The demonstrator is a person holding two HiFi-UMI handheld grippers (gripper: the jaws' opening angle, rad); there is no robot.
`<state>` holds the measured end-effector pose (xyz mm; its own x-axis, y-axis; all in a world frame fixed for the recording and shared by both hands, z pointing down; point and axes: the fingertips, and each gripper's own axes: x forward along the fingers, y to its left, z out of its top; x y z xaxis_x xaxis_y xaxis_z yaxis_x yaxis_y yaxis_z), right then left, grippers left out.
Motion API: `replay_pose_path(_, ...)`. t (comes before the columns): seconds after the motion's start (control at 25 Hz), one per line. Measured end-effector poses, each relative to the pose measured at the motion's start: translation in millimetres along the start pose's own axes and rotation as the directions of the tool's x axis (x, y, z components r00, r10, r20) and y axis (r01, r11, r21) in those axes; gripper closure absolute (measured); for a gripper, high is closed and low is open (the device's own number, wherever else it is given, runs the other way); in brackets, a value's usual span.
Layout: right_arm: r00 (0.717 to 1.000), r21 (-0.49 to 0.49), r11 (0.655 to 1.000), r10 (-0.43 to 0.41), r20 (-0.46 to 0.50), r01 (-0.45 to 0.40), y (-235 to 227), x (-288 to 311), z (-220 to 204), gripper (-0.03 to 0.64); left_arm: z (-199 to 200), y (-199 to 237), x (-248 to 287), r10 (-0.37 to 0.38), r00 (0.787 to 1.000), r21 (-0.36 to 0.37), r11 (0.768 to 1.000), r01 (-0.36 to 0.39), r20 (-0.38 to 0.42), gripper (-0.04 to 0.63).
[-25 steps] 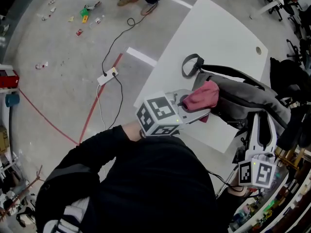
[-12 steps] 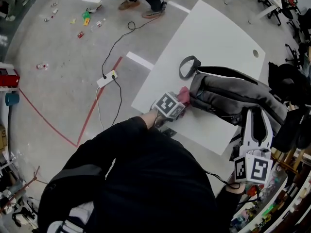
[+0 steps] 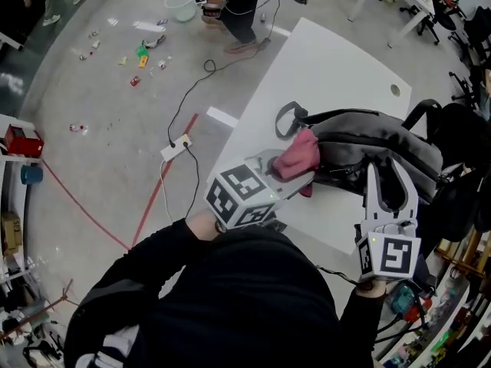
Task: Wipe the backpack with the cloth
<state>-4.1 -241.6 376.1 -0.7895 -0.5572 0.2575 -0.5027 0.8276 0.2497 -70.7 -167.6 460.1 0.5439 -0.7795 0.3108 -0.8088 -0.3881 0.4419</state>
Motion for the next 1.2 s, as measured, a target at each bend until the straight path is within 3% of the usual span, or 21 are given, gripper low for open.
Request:
replay_pose_path(0.12, 0.999, 0.015, 1.000, 0.025, 0.038, -0.026, -0.3, -3.2, 2.6, 0.483, 58.3, -45.7, -17.7, -0.018, 0.995, 0.202, 0.979, -0.002, 0.098, 0.502)
replay_pose_path(0.16, 0.998, 0.026, 0.999, 0.036, 0.052, -0.037, -0.6, -4.2, 3.8, 0.483, 73.6, -65.4, -22.0, -0.062, 0.989, 0.239, 0.971, 0.029, 0.133, 0.502)
replay_pose_path(0.24, 0.996, 0.043, 0.998, 0.052, 0.074, -0.055, -1.5, -6.0, 6.6, 0.483, 89.5, -96.1, -23.6, -0.147, 0.974, 0.241, 0.965, 0.102, 0.172, 0.502)
replay_pose_path(0.32, 0.994, 0.046, 0.997, 0.061, 0.087, -0.066, -1.4, -8.2, 9.4, 0.483, 84.8, -98.1, -18.8, -0.138, 0.974, 0.171, 0.979, 0.107, 0.180, 0.502)
replay_pose_path(0.4, 0.991, 0.038, 0.995, 0.088, 0.105, -0.093, 0.7, -10.8, 10.4, 0.483, 70.7, -74.5, -20.8, -0.051, 0.978, 0.056, 0.998, 0.041, 0.201, 0.502)
replay_pose_path(0.52, 0.984, 0.026, 0.991, 0.126, 0.129, -0.131, 1.9, -13.1, 11.1, 0.483, 38.7, -21.9, -39.8, 0.105, 0.968, -0.137, 0.988, -0.074, 0.230, 0.502)
replay_pose_path(0.6, 0.980, 0.011, 0.990, 0.141, 0.140, -0.144, 1.8, -14.1, 11.0, 0.483, -0.2, 16.2, -47.0, 0.222, 0.959, -0.211, 0.960, -0.184, 0.173, 0.502)
replay_pose_path(0.68, 0.977, -0.007, 0.988, 0.152, 0.148, -0.153, 3.2, -15.0, 10.2, 0.483, -52.7, 49.2, -44.1, 0.309, 0.949, -0.272, 0.921, -0.280, 0.068, 0.502)
replay_pose_path(0.76, 0.977, -0.017, 0.987, 0.158, 0.146, -0.157, 4.2, -15.8, 9.2, 0.483, -108.4, 71.1, -30.5, 0.339, 0.939, -0.317, 0.886, -0.339, -0.057, 0.502)
replay_pose_path(0.84, 0.974, -0.023, 0.986, 0.168, 0.151, -0.167, 4.9, -17.0, 9.9, 0.483, -158.7, 82.0, -8.2, 0.330, 0.925, -0.324, 0.868, -0.376, -0.191, 0.502)
replay_pose_path(0.96, 0.970, -0.033, 0.982, 0.186, 0.156, -0.183, 7.1, -17.9, 10.4, 0.483, -207.2, 82.8, 34.5, 0.272, 0.904, -0.324, 0.867, -0.378, -0.329, 0.502)
replay_pose_path(1.08, 0.974, -0.043, 0.983, 0.181, 0.136, -0.177, 8.7, -16.3, 7.9, 0.483, -210.0, 80.9, 70.4, 0.237, 0.915, -0.362, 0.863, -0.352, -0.326, 0.502)
replay_pose_path(1.12, 0.976, -0.050, 0.984, 0.175, 0.129, -0.170, 9.8, -15.5, 8.2, 0.483, -202.1, 76.8, 75.5, 0.231, 0.922, -0.349, 0.875, -0.336, -0.310, 0.502)
replay_pose_path(1.2, 0.982, -0.067, 0.987, 0.155, 0.111, -0.149, 12.1, -13.4, 9.7, 0.483, -176.7, 59.4, 73.2, 0.211, 0.941, -0.254, 0.926, -0.280, -0.265, 0.502)
